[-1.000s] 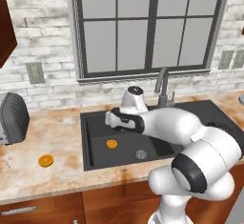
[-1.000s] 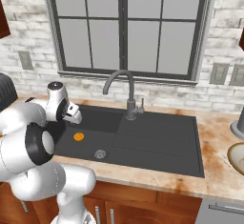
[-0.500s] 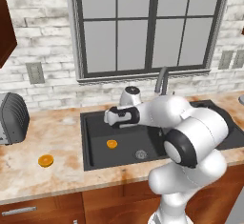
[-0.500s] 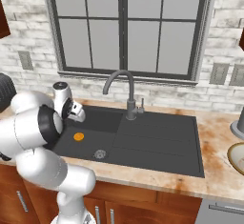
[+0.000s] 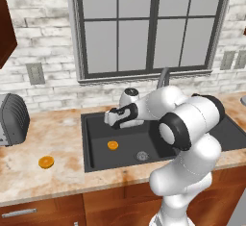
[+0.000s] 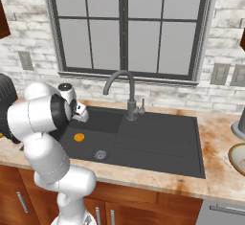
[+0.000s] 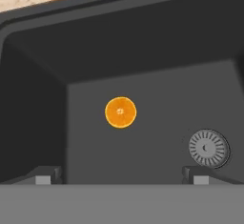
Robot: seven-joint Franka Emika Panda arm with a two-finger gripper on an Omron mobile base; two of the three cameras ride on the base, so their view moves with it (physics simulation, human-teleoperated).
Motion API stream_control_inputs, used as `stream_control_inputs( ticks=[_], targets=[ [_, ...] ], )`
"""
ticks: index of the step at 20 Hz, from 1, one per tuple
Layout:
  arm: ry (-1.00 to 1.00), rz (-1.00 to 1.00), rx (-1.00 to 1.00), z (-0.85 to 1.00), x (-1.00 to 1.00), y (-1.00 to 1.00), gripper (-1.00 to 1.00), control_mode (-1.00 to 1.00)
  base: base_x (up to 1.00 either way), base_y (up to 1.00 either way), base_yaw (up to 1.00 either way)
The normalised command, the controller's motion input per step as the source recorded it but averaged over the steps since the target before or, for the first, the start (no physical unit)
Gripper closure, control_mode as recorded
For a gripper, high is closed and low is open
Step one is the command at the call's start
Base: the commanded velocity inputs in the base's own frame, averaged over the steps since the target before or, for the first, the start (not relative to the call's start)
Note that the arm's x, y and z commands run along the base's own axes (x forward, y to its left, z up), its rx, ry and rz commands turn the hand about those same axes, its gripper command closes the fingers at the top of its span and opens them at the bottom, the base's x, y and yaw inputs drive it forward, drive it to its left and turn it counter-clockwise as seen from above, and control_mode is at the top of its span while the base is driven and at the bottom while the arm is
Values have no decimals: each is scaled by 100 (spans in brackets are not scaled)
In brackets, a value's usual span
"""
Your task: Remove the orange and orange from the sink. Then move the bowl and cup from the counter to the sink for washing.
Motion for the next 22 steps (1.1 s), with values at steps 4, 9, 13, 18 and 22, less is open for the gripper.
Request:
stream_control_inputs(
  ticks=[4, 9, 13, 18, 22],
  targets=[
    [0, 0, 0, -23, 25, 0, -100, -100, 0, 0, 0],
    [0, 0, 0, -25, 18, 0, -100, -100, 0, 0, 0],
    [0, 0, 0, -27, 16, 0, -100, -100, 0, 0, 0],
    [0, 0, 0, -28, 13, 1, -100, -100, 0, 0, 0],
    [0, 0, 0, -29, 15, 7, -100, -100, 0, 0, 0]
  ],
)
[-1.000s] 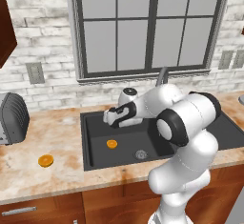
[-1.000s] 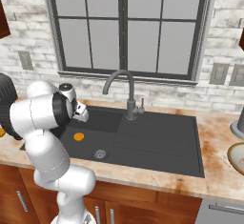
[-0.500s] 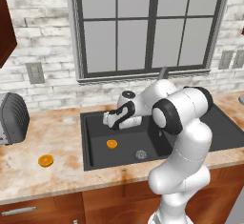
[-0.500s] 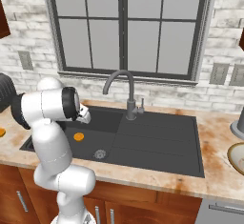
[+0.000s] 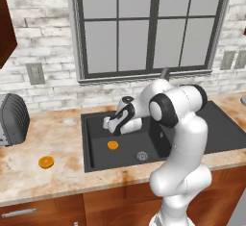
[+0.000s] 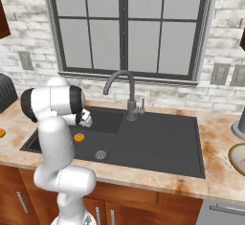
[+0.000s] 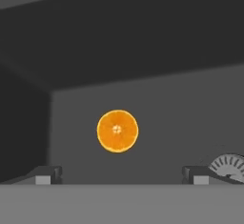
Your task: Remove the orange and orange from the sink. Then move the bowl and cup from the counter to the sink for washing.
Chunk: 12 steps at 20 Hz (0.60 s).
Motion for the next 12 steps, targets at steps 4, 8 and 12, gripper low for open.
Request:
stream_control_inputs(
  ticks=[4, 8, 12],
  targets=[
    [0, 0, 0, -28, 16, 8, -100, -100, 0, 0, 0],
    [0, 0, 0, -27, 11, 7, -100, -100, 0, 0, 0],
    [0, 0, 0, -26, 9, 6, -100, -100, 0, 0, 0]
  ],
)
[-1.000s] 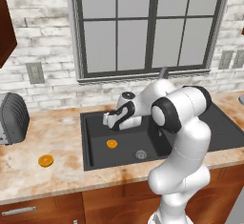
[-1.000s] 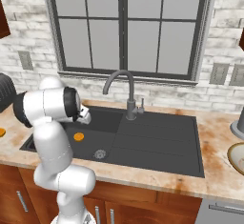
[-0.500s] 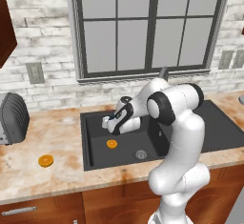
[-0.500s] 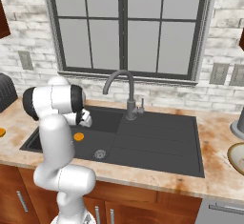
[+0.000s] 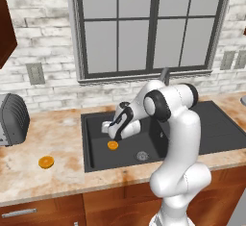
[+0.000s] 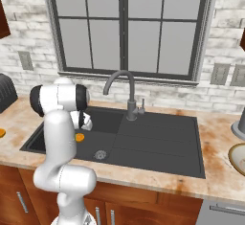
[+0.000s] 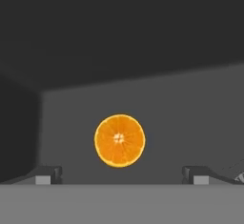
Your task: Remove the orange and orange from the sink. Then move the bowl and cup from the counter to the sink for washing.
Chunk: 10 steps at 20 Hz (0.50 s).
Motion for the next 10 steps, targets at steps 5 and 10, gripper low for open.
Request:
stream_control_inputs(
  ticks=[5, 10],
  targets=[
    [0, 0, -1, -23, 3, 2, -100, -100, 0, 0, 0],
    [0, 0, -2, -18, 0, 0, -100, -100, 0, 0, 0]
  ],
)
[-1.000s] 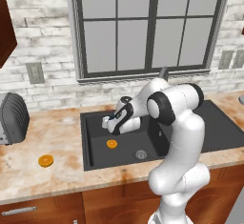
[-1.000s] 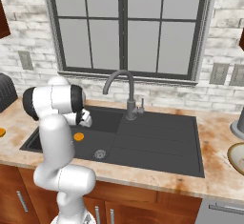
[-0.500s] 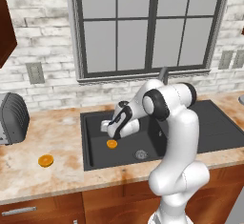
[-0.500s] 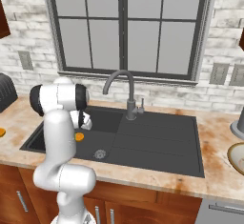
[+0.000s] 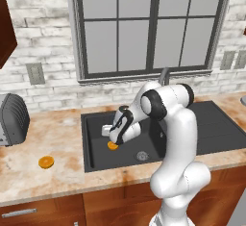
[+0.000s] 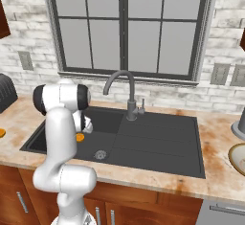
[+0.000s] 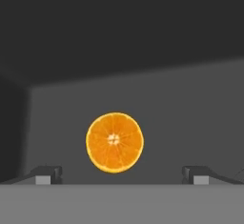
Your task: Remove the orange and orange from the sink. Then move the bowl and cup from the counter to the sink for washing.
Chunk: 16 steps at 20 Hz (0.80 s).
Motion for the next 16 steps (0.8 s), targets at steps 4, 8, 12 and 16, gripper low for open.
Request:
stream_control_inputs(
  ticks=[4, 8, 12, 16],
  targets=[
    [0, 0, -2, -15, 0, 5, -100, -100, 0, 0, 0],
    [3, 0, -1, -16, 0, 8, -100, -100, 0, 0, 0],
    [1, 0, 0, -19, 3, 9, -100, -100, 0, 0, 0],
    [0, 0, -1, -21, 13, 2, -100, -100, 0, 0, 0]
  ],
)
